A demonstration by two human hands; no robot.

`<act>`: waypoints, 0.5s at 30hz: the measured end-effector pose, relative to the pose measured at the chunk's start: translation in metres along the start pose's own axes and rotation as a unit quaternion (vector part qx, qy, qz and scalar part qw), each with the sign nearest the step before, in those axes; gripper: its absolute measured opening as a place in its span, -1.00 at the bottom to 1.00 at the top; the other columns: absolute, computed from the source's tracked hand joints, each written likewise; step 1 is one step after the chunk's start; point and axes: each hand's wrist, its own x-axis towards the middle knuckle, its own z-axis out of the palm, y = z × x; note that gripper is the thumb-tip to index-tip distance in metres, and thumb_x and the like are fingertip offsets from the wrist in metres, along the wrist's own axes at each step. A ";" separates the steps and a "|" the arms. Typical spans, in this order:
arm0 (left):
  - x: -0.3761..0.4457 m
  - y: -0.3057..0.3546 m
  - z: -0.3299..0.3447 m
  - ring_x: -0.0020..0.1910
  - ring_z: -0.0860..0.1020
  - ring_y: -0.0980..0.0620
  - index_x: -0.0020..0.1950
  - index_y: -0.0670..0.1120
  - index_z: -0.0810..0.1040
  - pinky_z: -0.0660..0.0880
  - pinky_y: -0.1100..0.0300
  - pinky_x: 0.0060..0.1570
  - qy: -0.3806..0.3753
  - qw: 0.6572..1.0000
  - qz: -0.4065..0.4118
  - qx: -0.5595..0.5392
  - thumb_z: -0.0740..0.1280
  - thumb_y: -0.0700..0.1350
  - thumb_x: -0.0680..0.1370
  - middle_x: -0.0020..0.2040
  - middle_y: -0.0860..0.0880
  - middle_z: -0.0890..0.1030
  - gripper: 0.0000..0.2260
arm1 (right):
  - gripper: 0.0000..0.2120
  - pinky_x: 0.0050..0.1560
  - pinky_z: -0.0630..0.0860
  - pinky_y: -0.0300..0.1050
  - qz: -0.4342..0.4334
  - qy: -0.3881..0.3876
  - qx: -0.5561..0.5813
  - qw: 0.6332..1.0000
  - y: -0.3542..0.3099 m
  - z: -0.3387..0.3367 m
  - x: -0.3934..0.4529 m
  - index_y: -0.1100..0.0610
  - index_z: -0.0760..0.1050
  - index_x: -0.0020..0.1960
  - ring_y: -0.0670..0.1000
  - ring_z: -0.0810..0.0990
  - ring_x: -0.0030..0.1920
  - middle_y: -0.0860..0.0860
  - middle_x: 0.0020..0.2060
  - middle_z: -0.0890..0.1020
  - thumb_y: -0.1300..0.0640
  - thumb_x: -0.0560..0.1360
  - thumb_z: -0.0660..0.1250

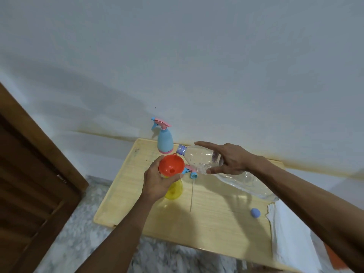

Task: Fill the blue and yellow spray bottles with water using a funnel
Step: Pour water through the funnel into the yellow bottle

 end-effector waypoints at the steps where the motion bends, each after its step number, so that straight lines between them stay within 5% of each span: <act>1: 0.000 0.000 0.000 0.23 0.51 -0.01 0.45 0.03 0.39 0.51 0.05 0.20 -0.002 1.000 -0.001 0.004 0.65 0.14 0.23 0.24 0.03 0.54 -0.14 | -0.12 0.09 0.56 -0.02 0.001 -0.002 -0.002 1.000 0.001 0.001 0.000 -0.52 -0.11 0.49 0.00 0.65 -0.08 -0.13 0.03 0.64 -0.33 0.42 0.43; 15: -0.001 0.008 -0.006 0.16 0.51 0.04 0.42 0.01 0.41 0.38 0.30 0.00 -0.018 1.000 0.007 0.006 0.66 0.05 0.26 0.18 0.06 0.54 -0.21 | -0.13 0.04 0.53 -0.04 -0.002 -0.052 -0.071 0.996 -0.002 -0.002 0.001 -0.50 -0.11 0.51 -0.05 0.50 -0.15 -0.12 0.07 0.66 -0.30 0.44 0.42</act>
